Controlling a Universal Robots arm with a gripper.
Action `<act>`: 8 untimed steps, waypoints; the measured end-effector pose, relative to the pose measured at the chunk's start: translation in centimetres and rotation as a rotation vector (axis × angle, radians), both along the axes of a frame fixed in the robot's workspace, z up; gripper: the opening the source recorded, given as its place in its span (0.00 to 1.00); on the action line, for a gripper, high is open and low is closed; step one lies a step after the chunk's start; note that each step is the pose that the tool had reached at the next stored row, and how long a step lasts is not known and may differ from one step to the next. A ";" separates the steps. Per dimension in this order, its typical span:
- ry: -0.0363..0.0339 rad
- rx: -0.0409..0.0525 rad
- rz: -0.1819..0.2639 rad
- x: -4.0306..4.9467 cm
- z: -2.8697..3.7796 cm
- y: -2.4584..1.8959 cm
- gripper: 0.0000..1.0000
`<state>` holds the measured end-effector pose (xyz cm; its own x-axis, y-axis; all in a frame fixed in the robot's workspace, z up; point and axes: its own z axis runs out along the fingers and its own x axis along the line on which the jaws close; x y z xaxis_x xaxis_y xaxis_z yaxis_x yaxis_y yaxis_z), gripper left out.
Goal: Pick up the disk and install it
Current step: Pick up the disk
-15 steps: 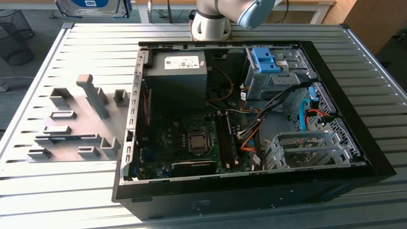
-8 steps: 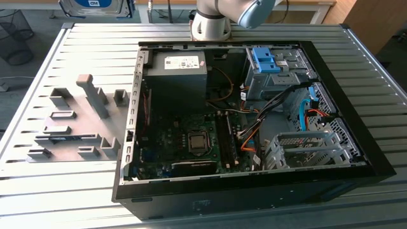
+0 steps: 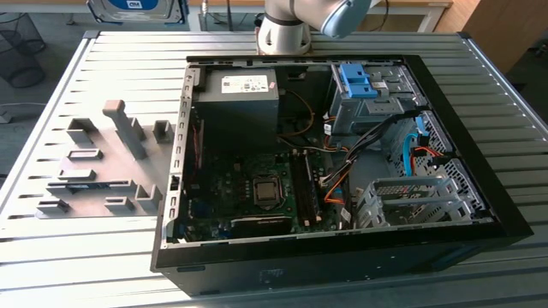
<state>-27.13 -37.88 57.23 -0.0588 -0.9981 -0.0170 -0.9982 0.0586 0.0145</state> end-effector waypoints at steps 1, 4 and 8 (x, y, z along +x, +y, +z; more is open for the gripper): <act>0.0000 0.0000 0.000 0.09 0.00 0.00 0.36; 0.0000 0.0000 0.000 0.36 0.00 0.00 0.36; 0.0000 0.0000 0.000 0.67 0.00 0.00 0.36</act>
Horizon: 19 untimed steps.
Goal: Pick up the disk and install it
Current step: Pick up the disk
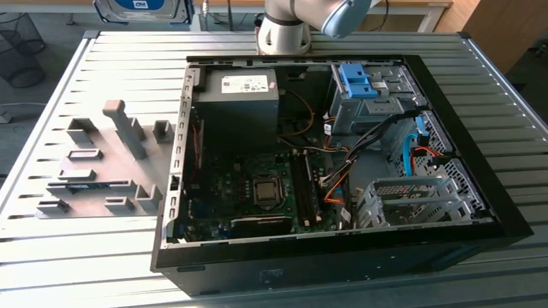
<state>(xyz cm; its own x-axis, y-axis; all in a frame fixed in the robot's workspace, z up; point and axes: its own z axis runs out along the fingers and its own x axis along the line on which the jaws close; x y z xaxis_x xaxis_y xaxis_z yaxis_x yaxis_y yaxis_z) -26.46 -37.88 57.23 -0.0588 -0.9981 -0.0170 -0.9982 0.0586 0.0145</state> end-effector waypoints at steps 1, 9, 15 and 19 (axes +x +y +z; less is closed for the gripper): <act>0.0000 0.0000 0.000 0.08 0.00 0.00 0.36; 0.0000 0.0000 0.000 0.71 0.00 0.00 0.36; 0.0000 0.0000 0.000 1.21 0.00 0.00 0.36; 0.0000 0.0000 0.000 1.51 0.00 0.00 0.36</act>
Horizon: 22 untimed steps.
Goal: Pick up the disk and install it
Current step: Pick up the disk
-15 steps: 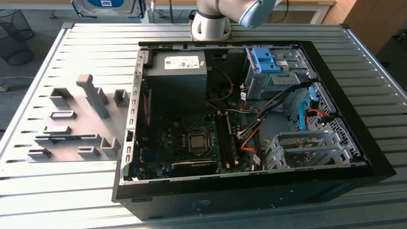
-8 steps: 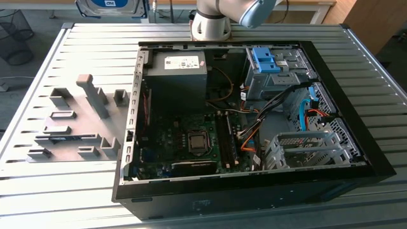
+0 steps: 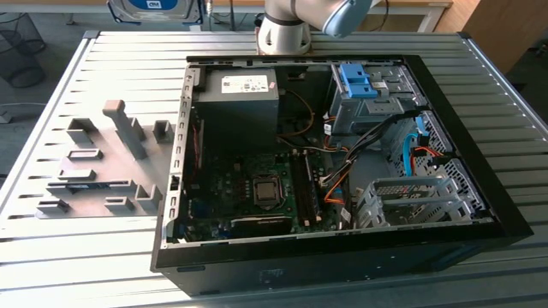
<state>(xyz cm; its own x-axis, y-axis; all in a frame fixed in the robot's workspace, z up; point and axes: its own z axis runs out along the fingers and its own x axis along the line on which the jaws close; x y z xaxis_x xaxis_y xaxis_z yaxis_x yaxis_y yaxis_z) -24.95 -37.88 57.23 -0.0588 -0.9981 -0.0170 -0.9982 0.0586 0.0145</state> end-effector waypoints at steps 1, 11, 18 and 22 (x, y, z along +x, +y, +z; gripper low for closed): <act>0.0000 0.0000 0.000 0.07 0.00 0.00 0.36; 0.0000 0.0001 0.000 0.83 0.00 0.00 0.36; 0.0000 0.0000 0.000 1.63 0.00 0.00 0.36; 0.0000 0.0000 0.000 1.97 0.00 0.00 0.36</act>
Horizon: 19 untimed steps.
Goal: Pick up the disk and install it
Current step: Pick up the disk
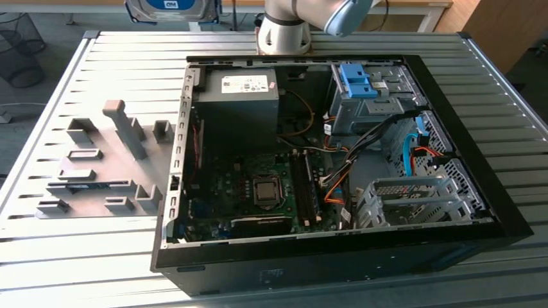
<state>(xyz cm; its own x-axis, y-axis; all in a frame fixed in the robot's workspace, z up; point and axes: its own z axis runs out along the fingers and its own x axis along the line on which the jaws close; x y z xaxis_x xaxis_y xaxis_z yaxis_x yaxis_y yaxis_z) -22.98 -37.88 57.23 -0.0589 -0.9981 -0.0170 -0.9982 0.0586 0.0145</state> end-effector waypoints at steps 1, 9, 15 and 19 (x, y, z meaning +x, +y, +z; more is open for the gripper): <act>0.0000 0.0000 0.000 0.08 0.00 0.00 0.36; 0.0000 0.0000 0.000 0.90 0.00 0.00 0.36; 0.0000 0.0000 0.000 1.47 0.00 0.00 0.36; 0.0000 0.0000 0.000 1.85 0.00 0.00 0.36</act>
<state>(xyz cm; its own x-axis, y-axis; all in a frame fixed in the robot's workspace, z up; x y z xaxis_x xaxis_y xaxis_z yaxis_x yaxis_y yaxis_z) -21.13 -37.88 57.23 -0.0589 -0.9981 -0.0170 -0.9982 0.0586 0.0145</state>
